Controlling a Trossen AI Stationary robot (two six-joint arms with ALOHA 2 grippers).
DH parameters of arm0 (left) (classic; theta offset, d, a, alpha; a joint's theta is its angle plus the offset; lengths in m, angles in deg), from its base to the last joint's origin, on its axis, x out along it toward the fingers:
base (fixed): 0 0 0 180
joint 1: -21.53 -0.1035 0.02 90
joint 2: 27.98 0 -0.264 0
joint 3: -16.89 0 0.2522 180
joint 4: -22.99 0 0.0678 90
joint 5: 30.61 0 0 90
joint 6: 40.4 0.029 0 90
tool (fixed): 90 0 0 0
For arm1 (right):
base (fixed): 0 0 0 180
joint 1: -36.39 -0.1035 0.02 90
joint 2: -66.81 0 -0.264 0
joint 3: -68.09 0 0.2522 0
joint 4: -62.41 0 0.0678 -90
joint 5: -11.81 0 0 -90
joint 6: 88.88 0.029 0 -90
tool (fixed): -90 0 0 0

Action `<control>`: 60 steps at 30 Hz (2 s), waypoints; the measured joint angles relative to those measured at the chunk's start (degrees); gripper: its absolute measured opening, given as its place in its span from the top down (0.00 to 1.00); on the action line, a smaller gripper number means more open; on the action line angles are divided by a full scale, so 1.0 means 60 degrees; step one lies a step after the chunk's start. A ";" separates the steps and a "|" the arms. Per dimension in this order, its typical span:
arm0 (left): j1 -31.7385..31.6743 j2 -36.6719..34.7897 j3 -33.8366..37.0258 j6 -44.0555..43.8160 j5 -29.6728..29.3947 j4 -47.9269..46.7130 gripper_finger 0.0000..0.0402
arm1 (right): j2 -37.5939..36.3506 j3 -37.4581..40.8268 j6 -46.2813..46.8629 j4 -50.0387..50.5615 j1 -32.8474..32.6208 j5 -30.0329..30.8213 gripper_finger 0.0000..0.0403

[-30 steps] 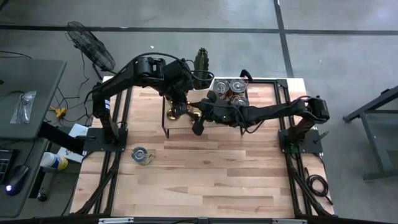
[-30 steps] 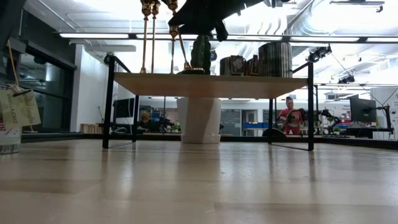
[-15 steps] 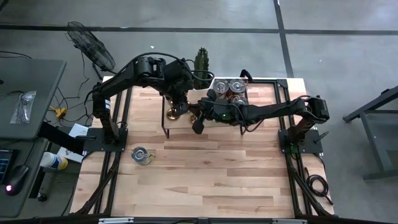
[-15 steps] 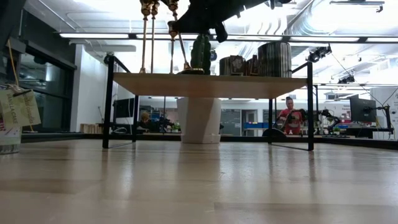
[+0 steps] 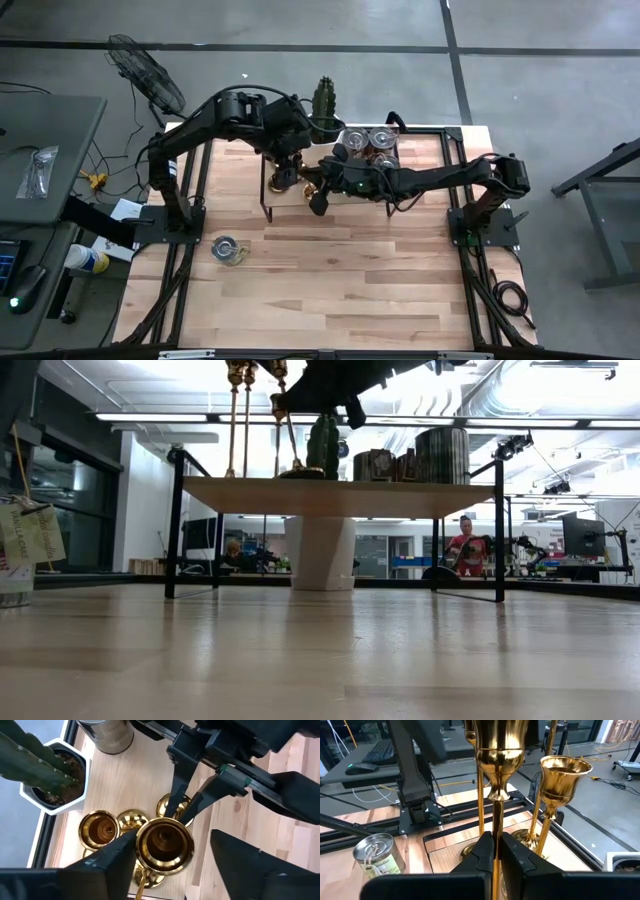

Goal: Pick & Place candle stick holders
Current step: Put the gold candle holder on the shelf

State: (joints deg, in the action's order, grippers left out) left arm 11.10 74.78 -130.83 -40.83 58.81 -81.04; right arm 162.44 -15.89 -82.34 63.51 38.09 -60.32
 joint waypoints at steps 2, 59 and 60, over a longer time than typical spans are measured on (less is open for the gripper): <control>0.0000 -0.0011 -0.0001 -0.0036 0.0004 0.0010 0.35 | 0.0000 -0.0002 0.0002 0.0001 0.0000 0.0000 0.99; 0.1388 -0.2426 -0.0173 -0.1905 -0.2991 0.0662 0.33 | 0.0554 -0.0002 0.0651 -0.1231 -0.0669 0.2814 0.99; 0.1388 -0.2426 -0.0173 -0.1905 -0.2991 0.0662 0.33 | 0.0554 -0.0001 0.0651 -0.1231 -0.0626 0.2807 0.99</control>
State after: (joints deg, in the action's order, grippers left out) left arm 19.42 60.22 -131.87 -52.26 40.87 -77.07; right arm 165.77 -15.90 -78.44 56.12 34.33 -43.48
